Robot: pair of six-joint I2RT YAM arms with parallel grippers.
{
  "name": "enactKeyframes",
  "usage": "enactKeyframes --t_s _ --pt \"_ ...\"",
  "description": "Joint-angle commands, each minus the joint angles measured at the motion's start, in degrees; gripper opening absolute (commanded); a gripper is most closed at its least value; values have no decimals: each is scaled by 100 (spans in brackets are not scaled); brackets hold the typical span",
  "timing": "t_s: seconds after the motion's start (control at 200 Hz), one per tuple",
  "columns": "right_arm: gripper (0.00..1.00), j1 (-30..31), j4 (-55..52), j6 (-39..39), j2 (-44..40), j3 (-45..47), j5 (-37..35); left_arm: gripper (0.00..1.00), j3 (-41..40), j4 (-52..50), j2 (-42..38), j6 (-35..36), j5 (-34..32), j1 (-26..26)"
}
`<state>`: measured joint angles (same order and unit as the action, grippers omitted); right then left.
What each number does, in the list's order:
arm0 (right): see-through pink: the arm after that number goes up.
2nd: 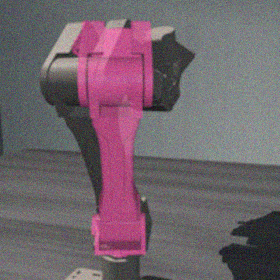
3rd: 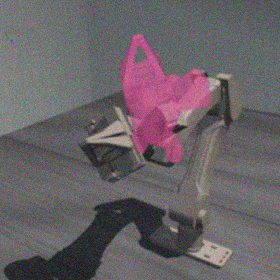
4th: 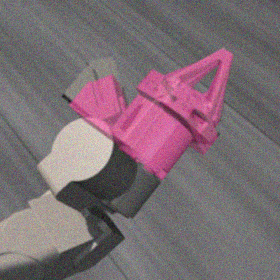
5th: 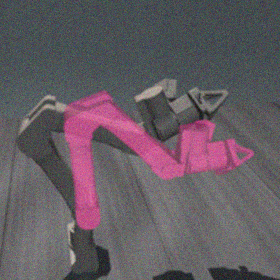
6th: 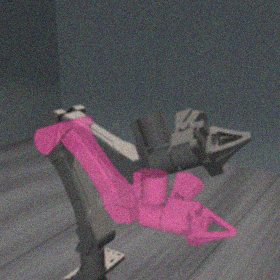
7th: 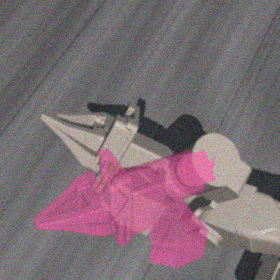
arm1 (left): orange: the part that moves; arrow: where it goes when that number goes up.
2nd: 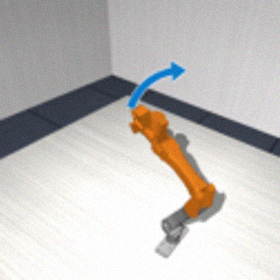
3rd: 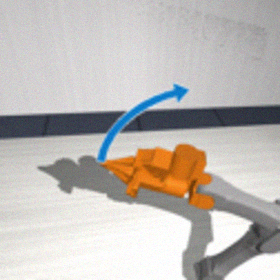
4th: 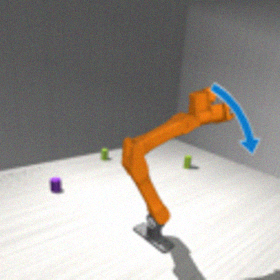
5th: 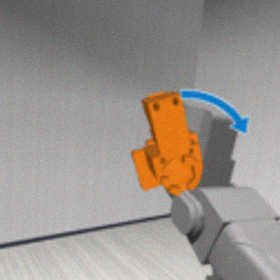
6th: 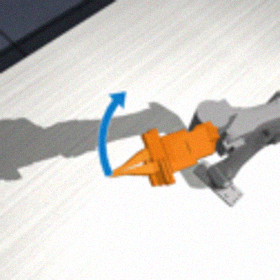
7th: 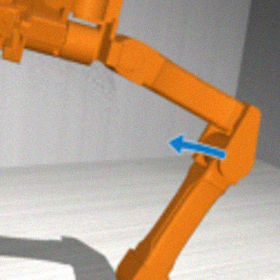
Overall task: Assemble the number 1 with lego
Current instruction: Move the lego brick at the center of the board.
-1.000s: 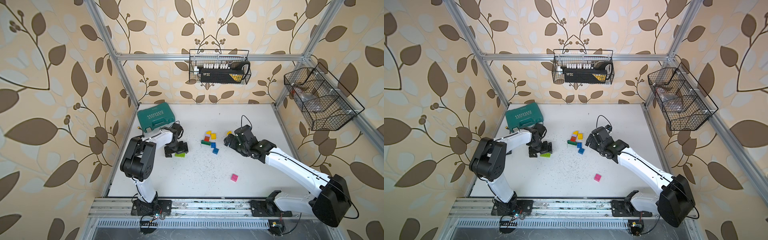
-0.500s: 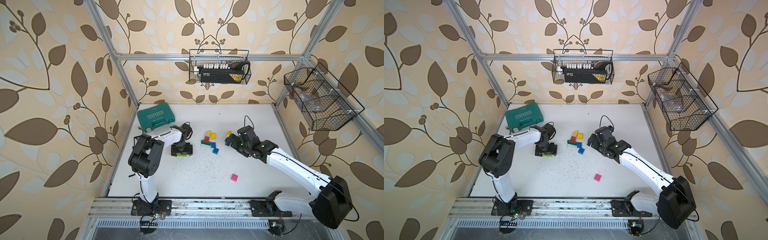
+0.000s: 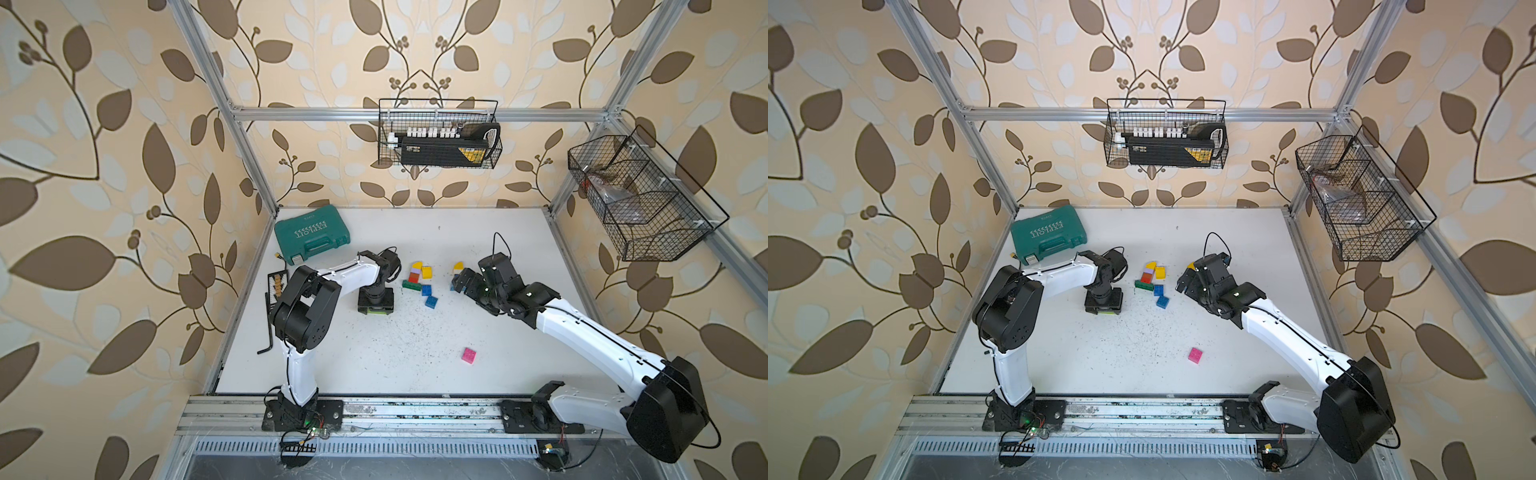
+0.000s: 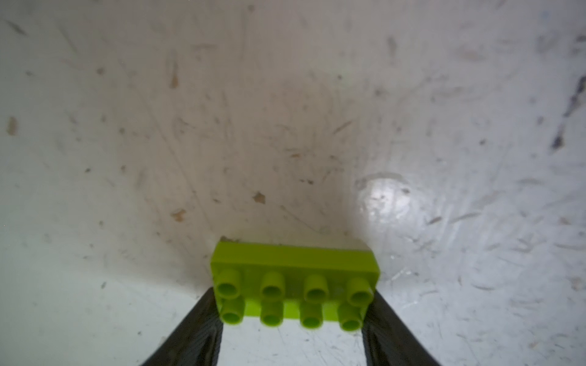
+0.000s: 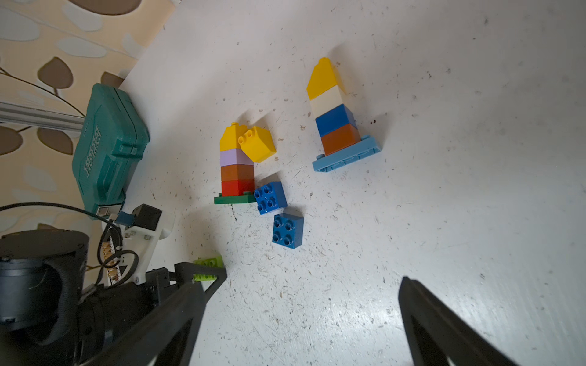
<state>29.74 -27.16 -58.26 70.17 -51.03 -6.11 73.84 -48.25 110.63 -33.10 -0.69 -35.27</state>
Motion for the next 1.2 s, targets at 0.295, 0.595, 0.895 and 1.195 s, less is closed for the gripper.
enactKeyframes --t_s 0.295,0.595,0.895,1.195 --pt "98 -45 23 -49 -97 145 103 58 223 22 198 -1928 1102 -701" --pt "98 -80 19 -63 -178 198 74 59 412 -34 258 -2370 1043 -1052" --pt "99 -82 -45 -53 -137 182 92 72 392 -56 34 -2313 930 -1166" --pt "99 -86 -377 5 238 -13 204 99 337 -165 -569 -2218 709 -1287"
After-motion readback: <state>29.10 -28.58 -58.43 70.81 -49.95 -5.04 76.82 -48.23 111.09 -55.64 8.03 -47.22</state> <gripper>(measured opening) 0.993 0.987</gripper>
